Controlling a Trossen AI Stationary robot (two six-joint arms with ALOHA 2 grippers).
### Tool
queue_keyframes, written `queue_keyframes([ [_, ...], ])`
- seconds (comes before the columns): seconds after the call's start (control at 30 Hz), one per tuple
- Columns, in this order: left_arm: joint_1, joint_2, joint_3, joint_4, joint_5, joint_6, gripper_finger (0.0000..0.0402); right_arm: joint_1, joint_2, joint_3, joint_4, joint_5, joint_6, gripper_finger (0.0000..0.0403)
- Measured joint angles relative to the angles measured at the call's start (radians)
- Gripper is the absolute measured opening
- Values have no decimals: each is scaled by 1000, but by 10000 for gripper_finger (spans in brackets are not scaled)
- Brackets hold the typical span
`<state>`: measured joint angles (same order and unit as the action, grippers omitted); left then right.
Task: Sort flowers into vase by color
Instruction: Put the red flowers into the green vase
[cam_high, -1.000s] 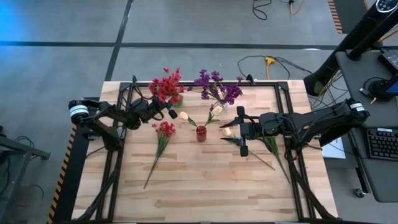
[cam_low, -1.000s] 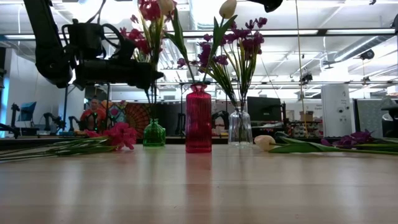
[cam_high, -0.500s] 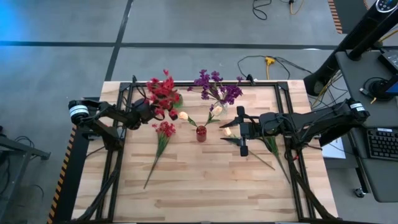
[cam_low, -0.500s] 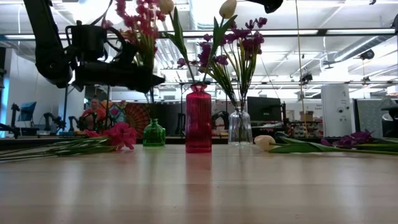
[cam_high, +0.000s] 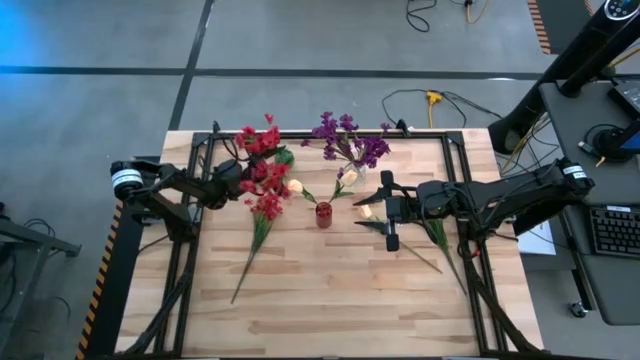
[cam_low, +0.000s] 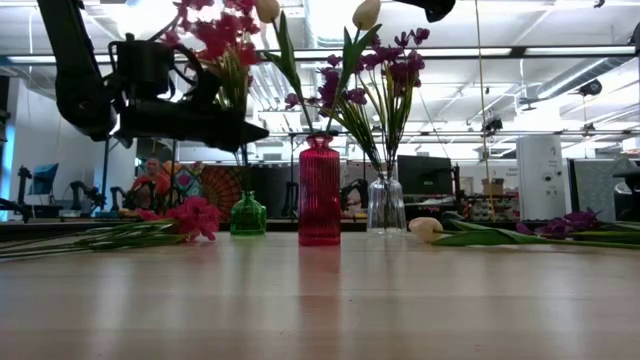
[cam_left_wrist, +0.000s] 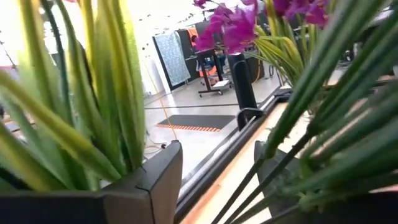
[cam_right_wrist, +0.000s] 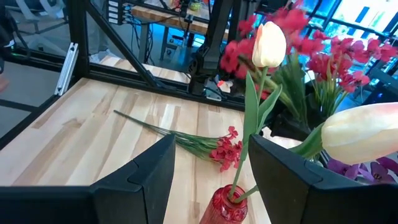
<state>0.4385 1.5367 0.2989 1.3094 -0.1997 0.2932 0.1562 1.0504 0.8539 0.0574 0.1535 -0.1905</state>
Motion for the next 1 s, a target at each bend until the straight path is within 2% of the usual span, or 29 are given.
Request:
queue_keyframes([
  [0.73,-36,-2,0,-36,-40,-26,257,0,0,0,0,1,0,196],
  [1.0,-41,-3,0,-99,-54,-17,274,0,0,0,0,3,16,196],
])
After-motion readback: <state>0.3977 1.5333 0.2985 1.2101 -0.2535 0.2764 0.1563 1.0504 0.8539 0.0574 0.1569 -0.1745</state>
